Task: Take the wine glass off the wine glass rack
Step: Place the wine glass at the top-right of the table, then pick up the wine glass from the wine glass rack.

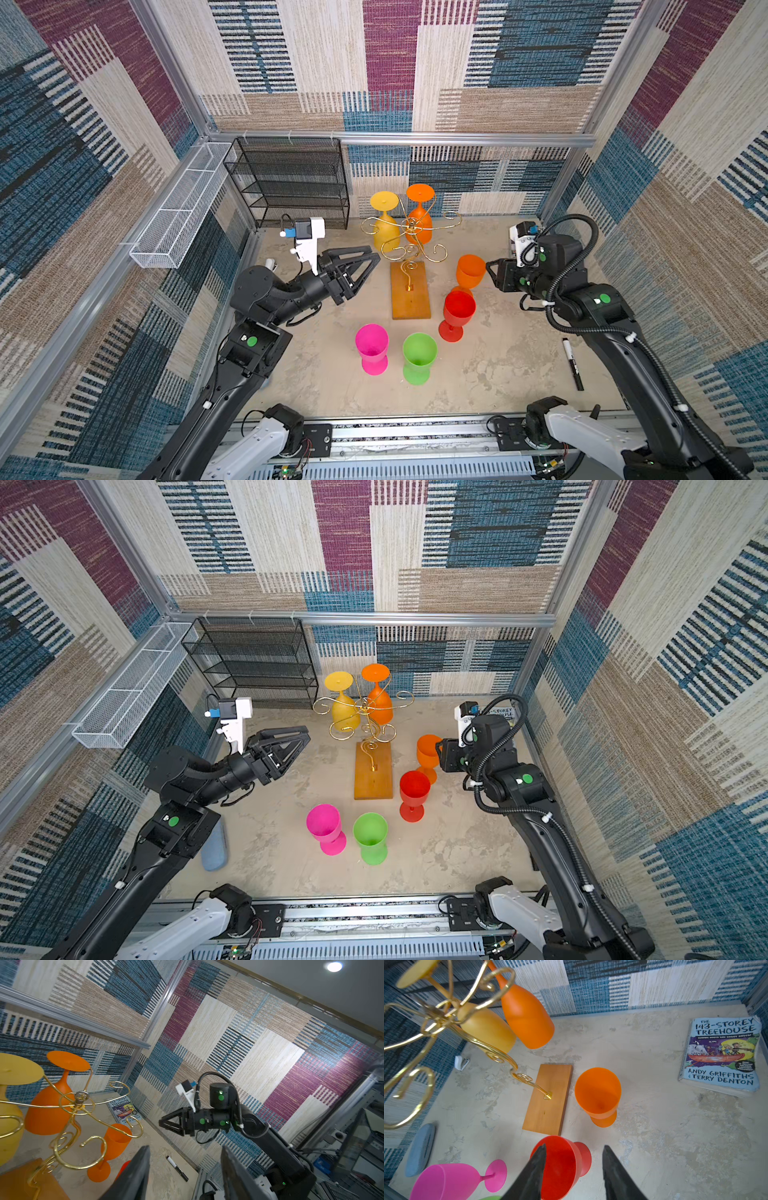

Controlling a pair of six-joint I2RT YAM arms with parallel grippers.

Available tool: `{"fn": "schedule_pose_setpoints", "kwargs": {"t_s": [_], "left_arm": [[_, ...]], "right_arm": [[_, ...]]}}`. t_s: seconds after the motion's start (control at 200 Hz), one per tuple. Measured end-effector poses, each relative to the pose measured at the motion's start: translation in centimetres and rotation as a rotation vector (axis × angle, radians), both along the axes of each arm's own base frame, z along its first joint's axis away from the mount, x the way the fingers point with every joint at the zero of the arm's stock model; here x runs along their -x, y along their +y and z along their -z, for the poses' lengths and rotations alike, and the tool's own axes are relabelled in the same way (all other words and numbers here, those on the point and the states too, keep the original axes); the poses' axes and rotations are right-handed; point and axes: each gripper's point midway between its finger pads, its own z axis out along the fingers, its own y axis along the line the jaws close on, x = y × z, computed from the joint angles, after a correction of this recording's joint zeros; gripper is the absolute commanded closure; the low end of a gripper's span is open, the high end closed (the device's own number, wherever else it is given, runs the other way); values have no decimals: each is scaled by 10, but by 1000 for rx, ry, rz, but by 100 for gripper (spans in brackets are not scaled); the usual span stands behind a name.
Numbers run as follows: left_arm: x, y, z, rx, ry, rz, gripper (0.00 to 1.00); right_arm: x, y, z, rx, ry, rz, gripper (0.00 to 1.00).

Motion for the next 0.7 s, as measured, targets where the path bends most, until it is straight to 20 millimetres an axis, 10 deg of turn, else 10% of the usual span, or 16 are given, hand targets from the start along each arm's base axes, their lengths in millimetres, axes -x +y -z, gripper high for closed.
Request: {"fn": "schedule_pose_setpoints", "kwargs": {"t_s": [0.25, 0.481, 0.701], "left_arm": [[-100, 42, -2, 10, 154, -180, 47], [-182, 38, 45, -37, 341, -145, 47], [-220, 22, 82, -24, 477, -45, 49]], "right_arm": [[18, -5, -17, -93, -144, 26, 26], [27, -9, -18, -134, -196, 37, 27], [39, -12, -37, -172, -296, 37, 28]]}}
